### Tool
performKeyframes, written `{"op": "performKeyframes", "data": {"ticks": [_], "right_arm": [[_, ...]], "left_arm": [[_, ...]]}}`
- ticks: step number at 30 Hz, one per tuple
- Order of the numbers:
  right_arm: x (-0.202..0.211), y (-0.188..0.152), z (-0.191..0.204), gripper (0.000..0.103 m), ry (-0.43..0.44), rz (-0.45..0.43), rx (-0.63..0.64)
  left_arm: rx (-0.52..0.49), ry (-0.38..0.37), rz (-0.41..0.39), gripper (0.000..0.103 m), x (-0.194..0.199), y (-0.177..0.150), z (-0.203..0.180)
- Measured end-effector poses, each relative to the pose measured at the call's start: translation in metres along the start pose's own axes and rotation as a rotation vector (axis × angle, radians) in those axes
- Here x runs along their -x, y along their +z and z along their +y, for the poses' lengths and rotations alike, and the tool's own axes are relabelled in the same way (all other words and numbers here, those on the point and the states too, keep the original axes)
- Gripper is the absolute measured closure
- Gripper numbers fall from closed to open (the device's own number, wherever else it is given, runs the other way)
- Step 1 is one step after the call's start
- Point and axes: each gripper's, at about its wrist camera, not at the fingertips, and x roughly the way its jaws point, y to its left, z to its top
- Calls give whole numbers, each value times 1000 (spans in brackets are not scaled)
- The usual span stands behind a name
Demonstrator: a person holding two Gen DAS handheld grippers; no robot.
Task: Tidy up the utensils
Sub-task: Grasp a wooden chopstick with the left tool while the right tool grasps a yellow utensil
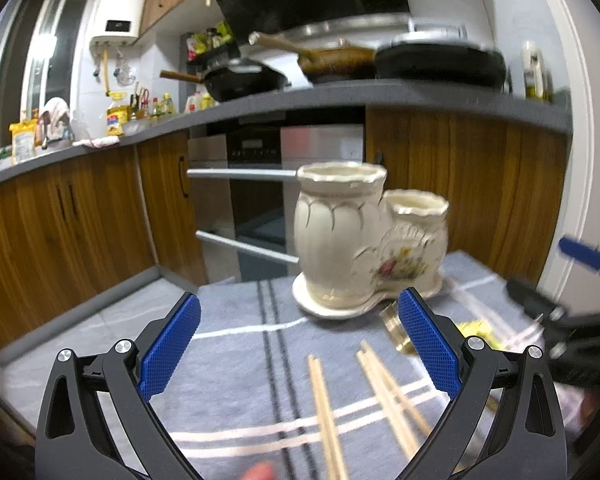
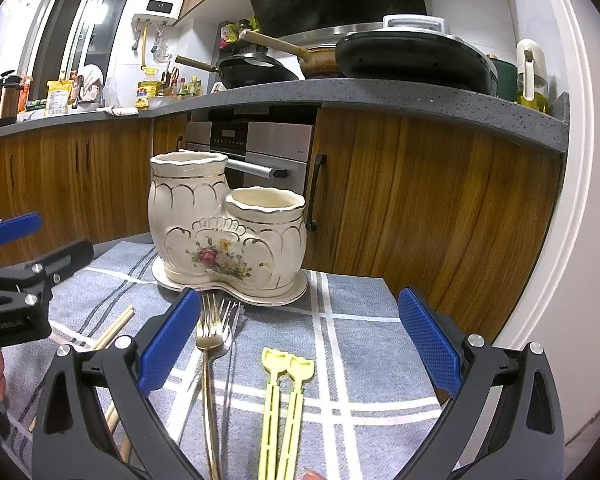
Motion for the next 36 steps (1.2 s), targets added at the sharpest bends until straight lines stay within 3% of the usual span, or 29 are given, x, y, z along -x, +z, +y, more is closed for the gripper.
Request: {"op": "performKeyframes", "data": {"ticks": [3,9,13,15,17,20,24,29,36], "right_arm": [[1,3,-16,5,68,9,-45],[-12,8,-35,5,94,86,-82],[-20,5,-47,5,105,146,-88],[-24,3,-48,5,107,170,-88],[-29,-1,-50,8,111,200,-87],[-35,-4,-51,12,111,229,-87],[-41,-6,-54,19,109,255,-88],[-48,-8,-60,39,113,297,-108],[-49,-10,-59,43,121,329,-82]], "left_arm": [[-12,20,12,5,3,6,3],[41,31,79,5,-4,4,27],[-9,23,222,9,-24,-8,21],[-27,3,306,19,-36,-17,16],[-23,-21,384,41,-45,-26,17],[4,-57,444,48,-50,-35,19],[-6,-72,467,53,-45,-38,14],[-51,-63,504,64,-40,-45,3],[-59,-48,507,67,-40,-43,1]]}}
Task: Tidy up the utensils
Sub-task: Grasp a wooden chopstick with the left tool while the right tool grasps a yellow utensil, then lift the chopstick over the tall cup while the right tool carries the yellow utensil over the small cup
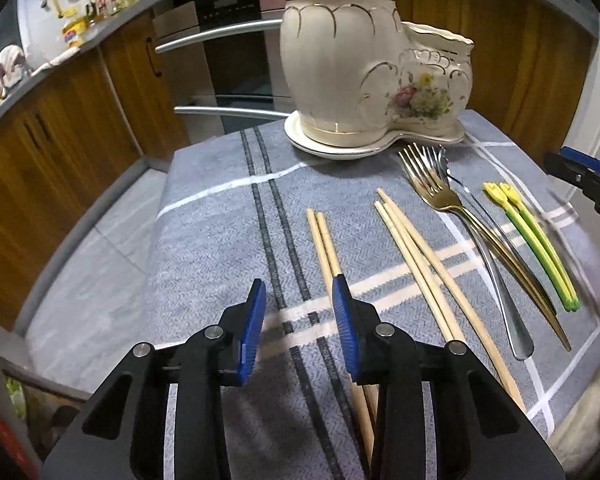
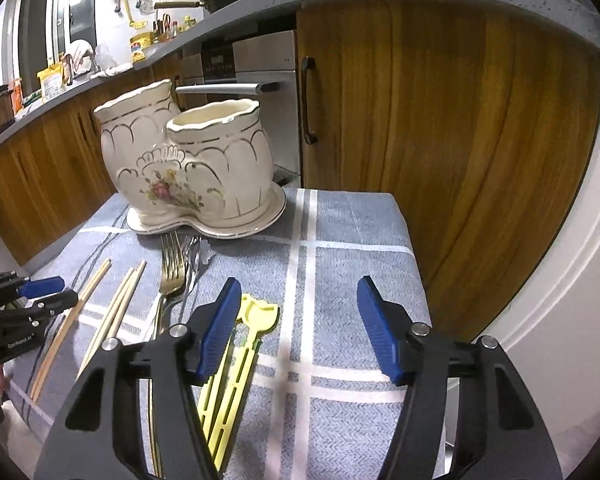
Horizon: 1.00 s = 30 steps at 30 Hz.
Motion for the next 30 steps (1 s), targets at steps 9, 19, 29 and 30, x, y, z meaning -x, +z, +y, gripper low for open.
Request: {"op": "performKeyframes", "data": {"ticks": [9,19,29,30], "right_arm": [[-12,-15,10,51,50,133,53],[-25,-27,25,74,50,189,131],[-29,-24,17,93,98,164,73],[-27,-23,15,93,89,147,68]], "left_arm": [[-5,-31,29,70,-4,1,3],[-10,-37,15,77,-9,4,1],[3,-53,5,98,-12,9,6],[17,-76,2,98,-11,9,9]]}}
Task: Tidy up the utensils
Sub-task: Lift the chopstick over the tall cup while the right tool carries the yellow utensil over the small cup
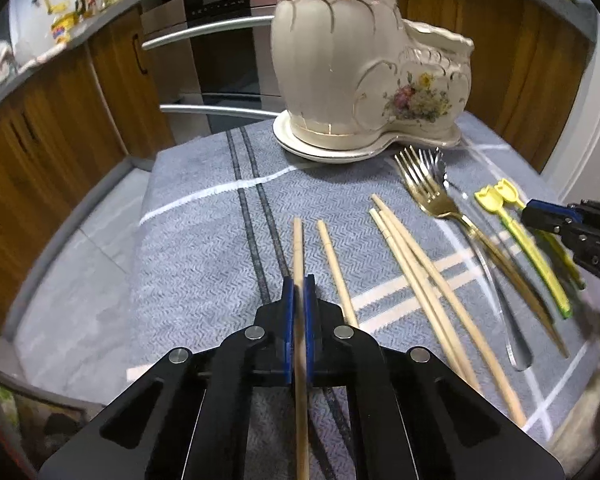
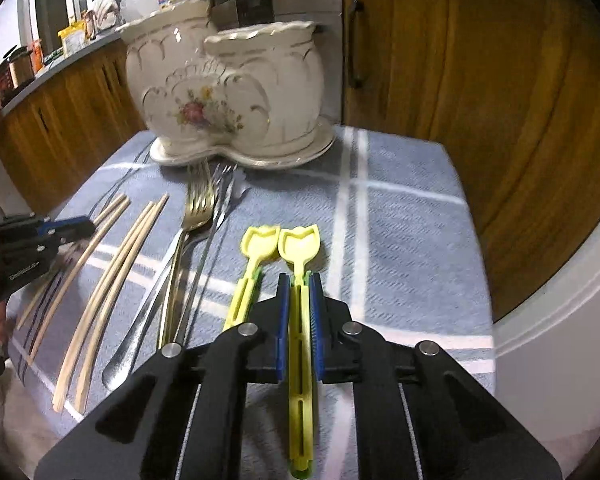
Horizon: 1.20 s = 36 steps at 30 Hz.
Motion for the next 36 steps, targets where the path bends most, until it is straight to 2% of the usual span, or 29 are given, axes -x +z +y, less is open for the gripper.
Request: {"op": "performKeyframes", "data": {"ticks": [2,4,8,11,13,16,22,28,36], "right_arm": [[8,3,-5,93,0,-45,-22],[22,8,-10,93,25,-126,-53],[45,25,-13,93,51,-266,-93],[56,49,-13,93,102,-358,-119],[61,71,-11,93,125,-434,-118],[57,103,-9,93,151,-499,-121],[23,154,-13,93,257,-498,-170],[-15,177,-23,93,280,-486,-212],[-26,173,-18,93,220,-561,-167]], "left_arm": [[5,-12,-22,98,5,1,1],[13,-22,-74,98,17,5,2],[50,-61,-242,98,54,19,8],[79,-92,-352,98,76,35,13],[79,-111,-407,98,83,48,12],[88,-136,-479,98,89,76,12],[121,-185,-589,98,88,143,14],[139,-200,-638,98,69,199,6],[129,-101,-741,98,44,218,-1]]}}
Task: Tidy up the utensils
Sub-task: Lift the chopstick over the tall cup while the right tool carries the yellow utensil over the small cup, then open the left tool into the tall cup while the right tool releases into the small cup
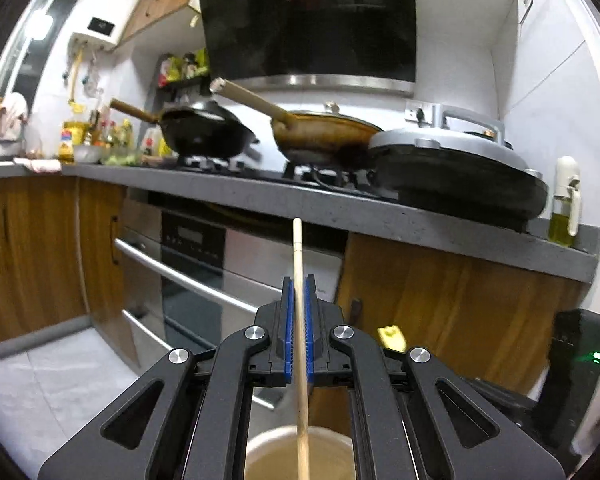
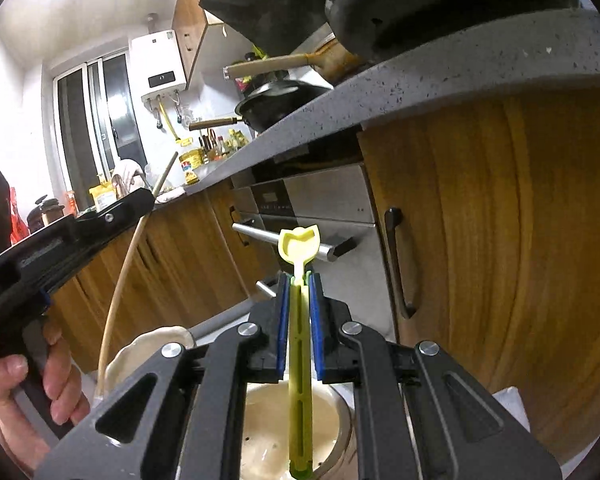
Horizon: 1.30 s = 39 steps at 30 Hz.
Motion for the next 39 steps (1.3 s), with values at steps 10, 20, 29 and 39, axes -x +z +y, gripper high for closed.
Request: {"op": "performKeyframes", "data": {"ticks": [10,20,29,39], "right_arm": [[-5,1,6,93,-23,-35,29],[-3,-14,4,93,-52,84,54],[22,-30,10,93,-116,177,93],[67,-35,19,57,-136,88,83]], "left_arm": [[16,57,-65,98,-2,-5,6],[-1,32,20,98,19,-28,19],[-81,74,142,98,47,-56,18],[-59,90,115,43,84,-63,18]]}}
